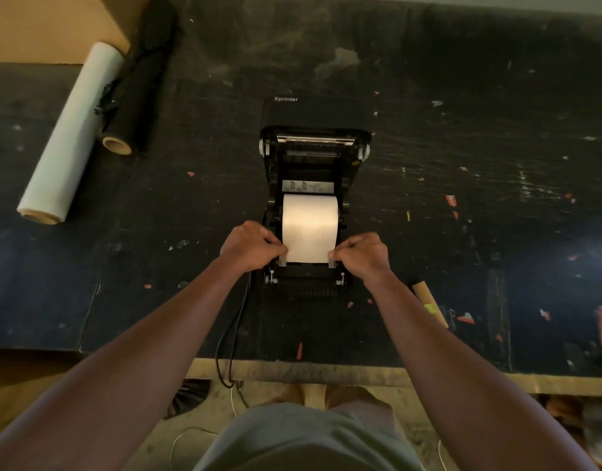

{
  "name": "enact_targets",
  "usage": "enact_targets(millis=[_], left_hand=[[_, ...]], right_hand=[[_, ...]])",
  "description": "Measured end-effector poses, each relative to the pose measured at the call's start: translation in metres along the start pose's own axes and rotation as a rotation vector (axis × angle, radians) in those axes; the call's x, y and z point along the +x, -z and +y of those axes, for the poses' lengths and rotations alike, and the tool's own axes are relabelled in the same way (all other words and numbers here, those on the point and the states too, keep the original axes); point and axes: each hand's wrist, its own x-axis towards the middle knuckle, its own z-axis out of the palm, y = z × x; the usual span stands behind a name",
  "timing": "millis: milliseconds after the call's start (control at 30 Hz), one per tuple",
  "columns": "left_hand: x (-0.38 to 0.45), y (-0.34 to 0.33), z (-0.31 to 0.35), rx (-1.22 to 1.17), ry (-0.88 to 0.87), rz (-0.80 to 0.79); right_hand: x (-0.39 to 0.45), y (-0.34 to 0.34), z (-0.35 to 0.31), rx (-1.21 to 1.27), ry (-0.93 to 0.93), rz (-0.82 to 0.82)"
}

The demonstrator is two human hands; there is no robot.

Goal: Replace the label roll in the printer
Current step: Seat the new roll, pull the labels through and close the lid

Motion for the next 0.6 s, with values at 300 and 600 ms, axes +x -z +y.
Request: enact_targets(millis=[300,600], left_hand=[[0.003,0.002,0.001,0.024,-0.014,-0.028],[0.011,0.017,0.029,0.263,0.098,-0.144]], right_hand=[[-0.025,0.002,0.0,-0.273,0.327,0.165],[-0.062,-0.037,0.024,-0.74,0.808,0.091]])
